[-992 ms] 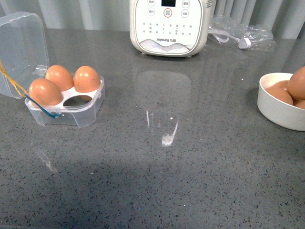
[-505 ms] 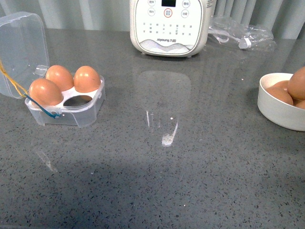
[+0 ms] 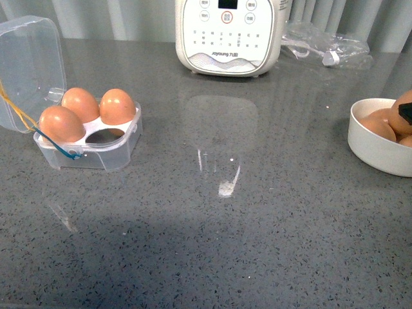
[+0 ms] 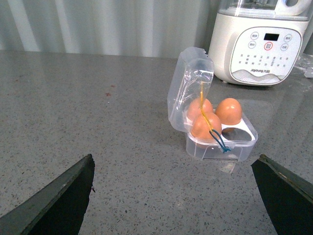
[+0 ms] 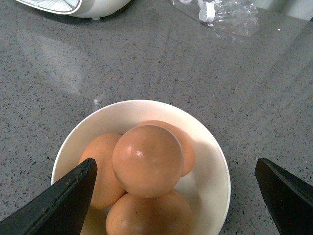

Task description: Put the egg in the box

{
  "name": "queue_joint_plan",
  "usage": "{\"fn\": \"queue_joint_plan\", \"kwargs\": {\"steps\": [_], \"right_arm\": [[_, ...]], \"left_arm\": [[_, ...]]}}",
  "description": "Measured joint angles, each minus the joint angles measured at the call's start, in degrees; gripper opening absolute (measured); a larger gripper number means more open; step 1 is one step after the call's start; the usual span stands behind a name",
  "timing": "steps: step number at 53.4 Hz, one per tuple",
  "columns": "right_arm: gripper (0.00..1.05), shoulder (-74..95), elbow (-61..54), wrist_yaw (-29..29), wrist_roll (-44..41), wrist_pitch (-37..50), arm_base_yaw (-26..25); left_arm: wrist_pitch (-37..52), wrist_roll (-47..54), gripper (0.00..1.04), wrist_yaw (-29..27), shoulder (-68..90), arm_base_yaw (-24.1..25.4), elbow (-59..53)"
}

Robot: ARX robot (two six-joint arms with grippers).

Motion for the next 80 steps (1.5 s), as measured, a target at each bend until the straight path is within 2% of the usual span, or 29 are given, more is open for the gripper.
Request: {"fn": "queue_joint_plan", "kwargs": {"steps": [22,37,42,54,60,66,80], "right_arm": [[0.97,3.4,1.0,-0.1,1.0,1.8,0.4],[0.61,3.5,1.4,-1.2,2.6,1.3,0.4],[0.45,3.3,1.4,-1.2,2.9,1.4,0.9],[0.41,0.9,1.4,-1.0,4.0,1.5,2.9],[0.41,-2.2,3.3,-1.7,5.8,0.7,5.4],[0.41,-3.7,9.1,-5.6,10.1,-2.9,11.1],[0.41,5.9,19.8,-10.6,12.0,-8.1,22.1]], "left_arm": [[0.0,0.0,0.98,0.0,0.0,0.0,0.0],[0.0,0.0,0.98,0.0,0.0,0.0,0.0],[0.0,0.0,0.98,0.0,0.0,0.0,0.0],[0.0,0.0,0.98,0.0,0.0,0.0,0.0],[0.0,0.0,0.98,0.0,0.0,0.0,0.0],[0.0,0.0,0.98,0.0,0.0,0.0,0.0],[0.0,0.0,0.98,0.0,0.0,0.0,0.0]]}}
